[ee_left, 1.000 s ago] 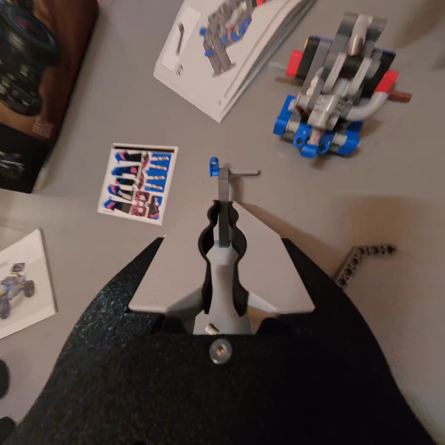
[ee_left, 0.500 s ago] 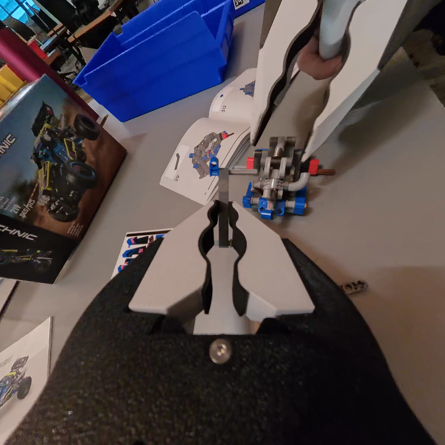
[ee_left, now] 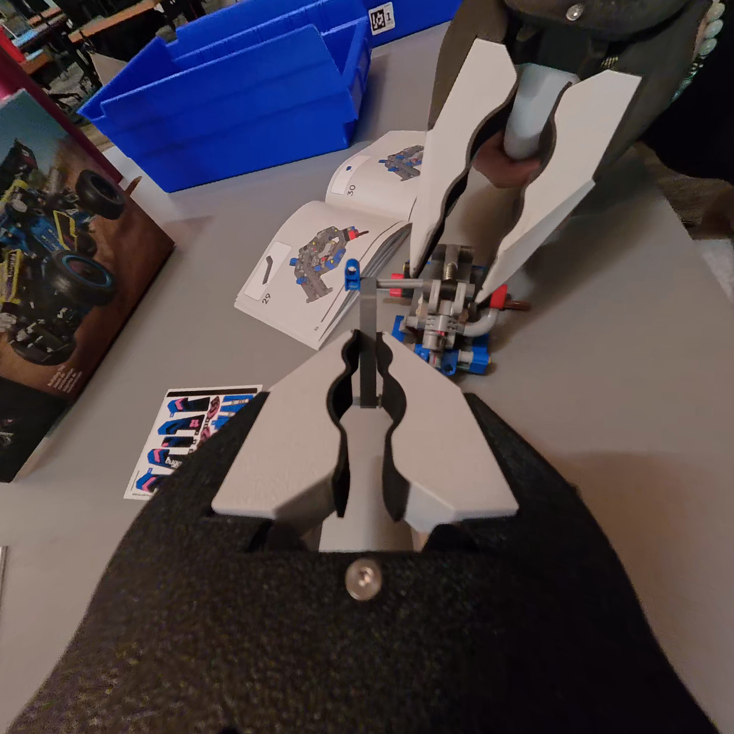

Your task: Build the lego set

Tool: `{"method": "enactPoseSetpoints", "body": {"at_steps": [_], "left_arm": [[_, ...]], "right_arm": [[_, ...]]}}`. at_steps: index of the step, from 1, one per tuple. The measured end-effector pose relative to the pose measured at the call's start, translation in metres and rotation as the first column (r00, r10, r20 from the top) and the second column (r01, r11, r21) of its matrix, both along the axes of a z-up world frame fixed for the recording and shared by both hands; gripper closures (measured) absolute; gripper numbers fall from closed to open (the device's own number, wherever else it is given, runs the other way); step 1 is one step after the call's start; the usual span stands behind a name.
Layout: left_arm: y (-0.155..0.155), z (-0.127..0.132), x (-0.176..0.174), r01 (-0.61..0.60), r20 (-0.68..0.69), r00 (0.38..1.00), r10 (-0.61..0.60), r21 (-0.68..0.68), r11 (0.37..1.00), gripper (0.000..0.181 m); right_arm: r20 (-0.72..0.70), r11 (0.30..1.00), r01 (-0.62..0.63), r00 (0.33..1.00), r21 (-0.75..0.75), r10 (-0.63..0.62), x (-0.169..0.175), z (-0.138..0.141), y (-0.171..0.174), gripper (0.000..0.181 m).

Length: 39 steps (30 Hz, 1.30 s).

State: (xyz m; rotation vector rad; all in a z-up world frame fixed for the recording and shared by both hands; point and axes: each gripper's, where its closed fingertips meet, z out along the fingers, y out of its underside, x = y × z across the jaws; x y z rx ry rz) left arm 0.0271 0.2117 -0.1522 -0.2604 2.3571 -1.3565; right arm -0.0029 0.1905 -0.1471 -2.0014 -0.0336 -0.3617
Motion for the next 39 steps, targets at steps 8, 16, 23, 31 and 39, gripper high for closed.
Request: {"method": "enactPoseSetpoints", "body": {"at_steps": [8, 16, 23, 31, 39], "left_arm": [[0.010, -0.001, 0.002, -0.010, -0.032, 0.999, 0.010, -0.010, 1.000, 0.177], [0.008, -0.002, -0.002, 0.013, -0.069, 0.998, -0.015, -0.030, 0.999, 0.176], [0.008, -0.008, -0.005, 0.023, -0.098, 0.995, -0.024, -0.007, 1.000, 0.177], [0.010, -0.009, -0.005, 0.021, -0.112, 0.993, -0.022, -0.006, 1.000, 0.177], [0.009, -0.008, -0.006, 0.030, -0.106, 0.994, -0.031, -0.010, 0.999, 0.177]], "right_arm": [[0.042, 1.000, -0.023, 0.999, -0.013, 0.023, -0.001, -0.008, 0.001, 0.158], [0.043, 0.999, -0.014, 0.999, 0.044, 0.012, 0.000, 0.005, 0.000, 0.151], [0.044, 1.000, -0.015, 0.999, 0.014, 0.014, 0.000, -0.001, 0.002, 0.154], [-0.003, 1.000, -0.009, 1.000, 0.011, 0.009, 0.002, -0.007, -0.001, 0.158], [-0.015, 1.000, 0.008, 1.000, -0.012, -0.009, 0.004, -0.011, -0.003, 0.156]]}}
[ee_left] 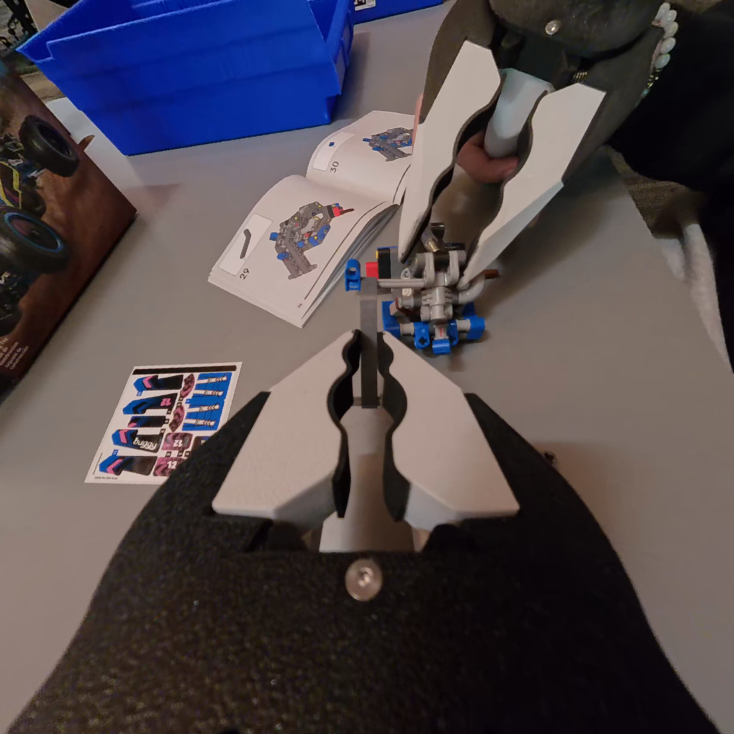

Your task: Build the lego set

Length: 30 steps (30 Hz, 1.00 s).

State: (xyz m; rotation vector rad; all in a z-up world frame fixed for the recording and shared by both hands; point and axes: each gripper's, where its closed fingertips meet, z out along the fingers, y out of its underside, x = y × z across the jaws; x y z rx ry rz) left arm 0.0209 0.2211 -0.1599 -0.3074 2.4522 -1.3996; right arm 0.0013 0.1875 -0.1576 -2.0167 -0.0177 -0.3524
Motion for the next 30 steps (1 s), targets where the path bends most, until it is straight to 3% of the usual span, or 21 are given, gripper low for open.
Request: {"method": "enactPoseSetpoints", "body": {"at_steps": [7, 16, 30], "left_arm": [[-0.002, 0.003, -0.002, 0.007, 0.005, 1.000, -0.007, -0.014, 1.000, 0.177], [-0.002, 0.002, -0.004, 0.015, -0.021, 1.000, -0.016, -0.021, 1.000, 0.177], [-0.003, 0.000, 0.000, -0.012, -0.046, 0.999, 0.011, -0.027, 1.000, 0.176]], "right_arm": [[0.034, 0.999, -0.019, 0.999, 0.042, 0.018, 0.001, 0.012, 0.001, 0.143], [0.084, 0.996, -0.091, 0.992, -0.004, 0.091, -0.006, 0.002, 0.008, 0.155], [0.067, 0.998, -0.056, 0.996, 0.010, 0.055, -0.002, 0.002, 0.007, 0.158]]}}
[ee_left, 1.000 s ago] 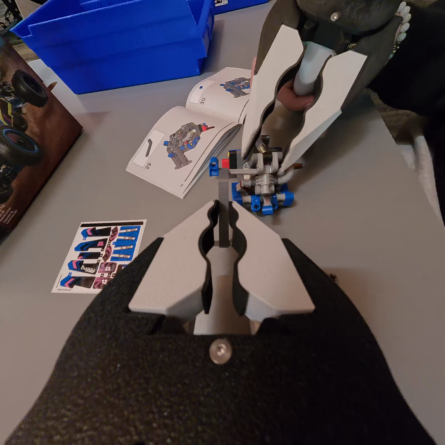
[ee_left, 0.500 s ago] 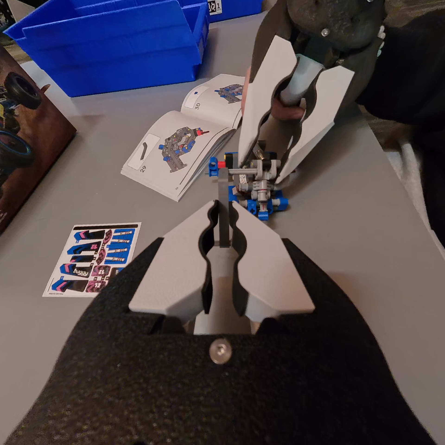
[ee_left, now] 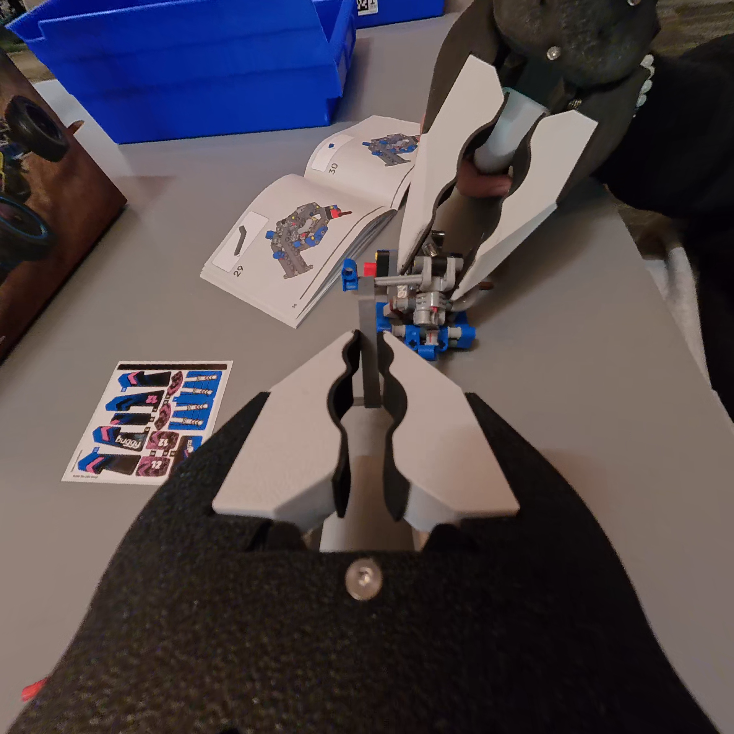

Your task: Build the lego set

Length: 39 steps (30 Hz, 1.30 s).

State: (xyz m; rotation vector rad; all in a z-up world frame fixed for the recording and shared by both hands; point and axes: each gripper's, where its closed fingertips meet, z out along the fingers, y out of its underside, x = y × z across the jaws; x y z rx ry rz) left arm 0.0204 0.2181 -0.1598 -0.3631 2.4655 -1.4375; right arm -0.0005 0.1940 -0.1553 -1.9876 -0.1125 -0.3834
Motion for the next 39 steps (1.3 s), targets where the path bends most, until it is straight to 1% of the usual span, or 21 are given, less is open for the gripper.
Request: {"method": "enactPoseSetpoints", "body": {"at_steps": [4, 7, 8, 16, 22, 30, 32, 34, 36, 37, 39], "left_arm": [[0.0003, -0.0003, -0.0008, 0.007, 0.005, 1.000, -0.007, 0.005, 1.000, 0.176], [0.0003, 0.0019, -0.0010, 0.018, 0.068, 0.998, -0.020, 0.025, 1.000, 0.176], [0.0000, 0.0015, -0.0015, 0.023, 0.069, 0.997, -0.024, 0.028, 0.999, 0.175], [0.0000, -0.0024, -0.0047, 0.031, -0.005, 1.000, -0.031, 0.013, 0.999, 0.175], [0.0002, -0.0043, -0.0076, 0.055, -0.001, 0.999, -0.055, 0.022, 0.998, 0.175], [0.0003, -0.0014, -0.0060, 0.064, 0.082, 0.994, -0.067, 0.040, 0.997, 0.175], [0.0008, -0.0005, -0.0063, 0.072, 0.096, 0.993, -0.075, 0.037, 0.997, 0.175], [0.0000, -0.0007, -0.0076, 0.082, 0.094, 0.992, -0.085, 0.033, 0.996, 0.176], [-0.0008, -0.0009, -0.0080, 0.086, 0.103, 0.991, -0.089, 0.037, 0.996, 0.176], [-0.0005, -0.0019, -0.0074, 0.082, 0.101, 0.991, -0.086, 0.042, 0.996, 0.176], [0.0005, -0.0024, -0.0066, 0.078, 0.104, 0.991, -0.082, 0.047, 0.996, 0.176]], "right_arm": [[-0.003, 1.000, 0.006, 1.000, 0.000, -0.006, 0.0007, 0.0000, -0.0004, 0.159], [-0.003, 1.000, 0.006, 1.000, 0.000, -0.006, 0.0008, 0.0001, -0.0005, 0.159], [-0.003, 1.000, 0.006, 1.000, 0.000, -0.006, 0.0006, 0.0000, -0.0004, 0.159], [0.009, 1.000, 0.007, 1.000, -0.002, -0.007, 0.0005, -0.0001, -0.0005, 0.159], [0.013, 1.000, -0.005, 1.000, -0.005, 0.005, -0.0015, -0.0008, -0.0004, 0.158], [-0.021, 1.000, -0.027, 0.999, -0.013, 0.027, -0.0030, -0.0022, 0.0002, 0.157], [-0.023, 1.000, -0.013, 1.000, -0.003, 0.013, 0.0001, -0.0008, 0.0002, 0.149], [-0.029, 1.000, -0.003, 1.000, 0.001, 0.003, 0.0026, -0.0003, 0.0004, 0.134], [-0.041, 1.000, -0.009, 0.999, 0.002, 0.009, 0.0038, -0.0002, 0.0008, 0.128], [-0.044, 1.000, -0.014, 0.999, 0.004, 0.014, 0.0039, 0.0001, 0.0010, 0.127], [-0.031, 0.999, -0.031, 0.999, 0.008, 0.031, 0.0014, 0.0008, 0.0011, 0.138]]}}
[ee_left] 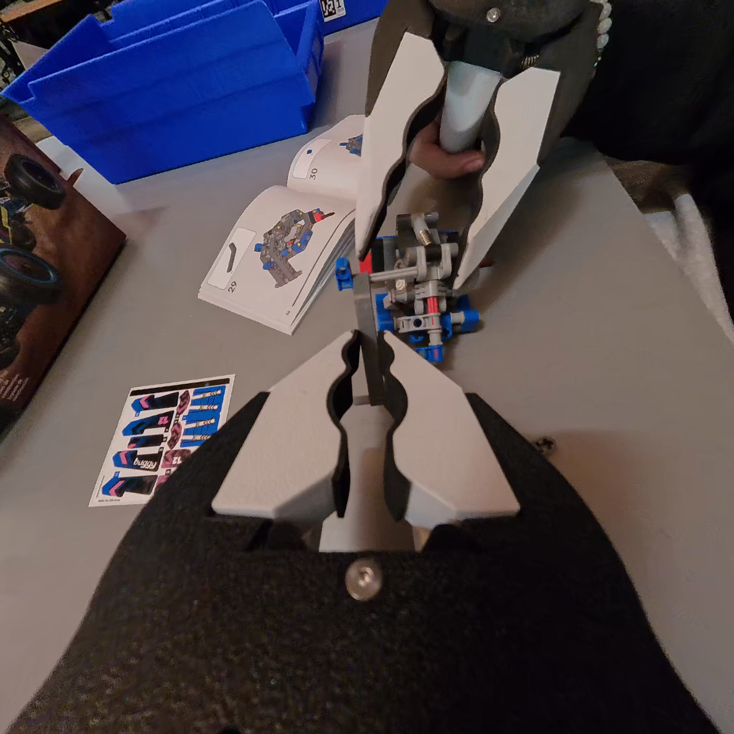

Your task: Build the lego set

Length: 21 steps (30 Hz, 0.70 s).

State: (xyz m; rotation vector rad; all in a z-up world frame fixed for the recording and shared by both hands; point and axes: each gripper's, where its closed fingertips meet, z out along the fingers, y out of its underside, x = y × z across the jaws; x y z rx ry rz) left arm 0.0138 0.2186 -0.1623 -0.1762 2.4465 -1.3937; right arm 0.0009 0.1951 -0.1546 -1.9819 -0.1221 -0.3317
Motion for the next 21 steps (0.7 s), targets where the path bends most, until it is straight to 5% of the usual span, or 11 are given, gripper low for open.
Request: {"method": "enactPoseSetpoints", "body": {"at_steps": [8, 21], "left_arm": [[0.000, -0.004, 0.001, 0.000, 0.022, 1.000, -0.001, 0.034, 0.999, 0.174], [-0.004, -0.017, -0.006, 0.036, -0.009, 0.999, -0.036, 0.092, 0.995, 0.171]], "right_arm": [[0.059, 1.000, -0.018, 0.998, 0.000, 0.018, -0.005, 0.000, 0.000, 0.159], [0.060, 0.999, -0.024, 0.998, -0.037, 0.027, -0.007, -0.006, -0.001, 0.157]]}}
